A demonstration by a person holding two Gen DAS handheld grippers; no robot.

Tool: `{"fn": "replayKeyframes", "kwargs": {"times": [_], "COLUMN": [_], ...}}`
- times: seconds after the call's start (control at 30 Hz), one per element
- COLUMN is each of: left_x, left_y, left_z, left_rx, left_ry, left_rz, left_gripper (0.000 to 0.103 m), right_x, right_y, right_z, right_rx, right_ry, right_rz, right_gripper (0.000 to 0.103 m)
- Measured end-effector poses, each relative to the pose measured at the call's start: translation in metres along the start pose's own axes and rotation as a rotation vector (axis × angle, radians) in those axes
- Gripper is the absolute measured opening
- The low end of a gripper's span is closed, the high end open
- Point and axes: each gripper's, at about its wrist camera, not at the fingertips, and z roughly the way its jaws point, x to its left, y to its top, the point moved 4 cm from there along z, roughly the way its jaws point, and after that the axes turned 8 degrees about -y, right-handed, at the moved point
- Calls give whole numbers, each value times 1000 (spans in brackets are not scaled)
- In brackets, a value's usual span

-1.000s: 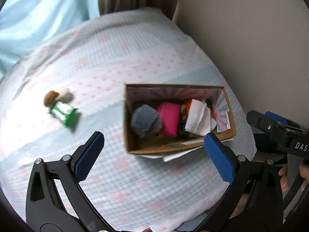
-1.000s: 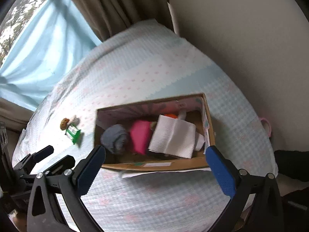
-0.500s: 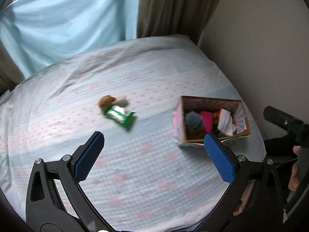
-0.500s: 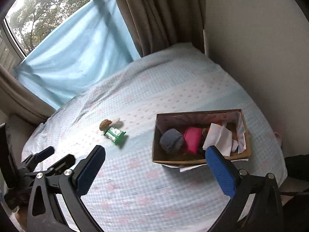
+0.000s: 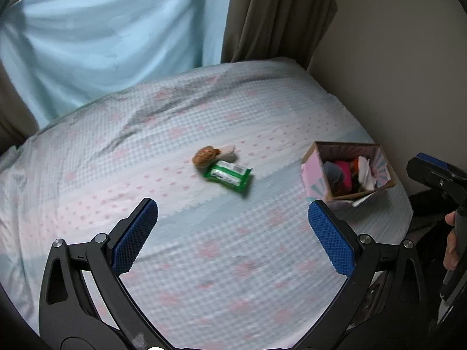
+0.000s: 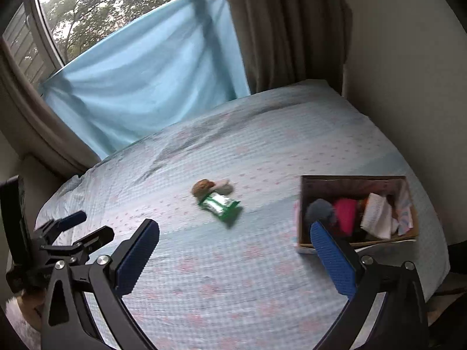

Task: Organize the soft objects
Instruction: 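Move both tools back toward the brown plush and green packet, then grasp the brown plush with the left tool while the right tool grasps the green packet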

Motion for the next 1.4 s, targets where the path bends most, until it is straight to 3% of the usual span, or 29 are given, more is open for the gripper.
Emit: {"fn": "replayKeyframes", "kwargs": {"times": [0.4, 0.57, 0.7, 1.07, 1.2, 1.3, 1.4], "left_x": [60, 74, 89, 119, 118, 119, 122], "left_y": [46, 62, 73, 74, 68, 62, 63], "left_z": [67, 114, 169, 310, 344, 366, 378], "left_rx": [60, 90, 160, 345, 399, 443, 447], "left_ry": [-114, -148, -165, -220, -240, -240, -264], "left_rz": [63, 89, 91, 100, 149, 171, 156], "left_gripper": [102, 102, 98, 91, 89, 77, 74], "right_x": [65, 74, 74, 72, 78, 83, 79], "right_y": [11, 19, 18, 8, -1, -10, -17], "right_z": [68, 123, 177, 298, 329, 346, 360], "right_rx": [36, 66, 128, 240, 260, 254, 255], "right_ry": [52, 50, 16, 8, 56, 72, 77], "right_rz": [-151, -189, -239, -383, -426, -469, -468], "right_gripper": [103, 103, 103, 103, 103, 103, 103]}}
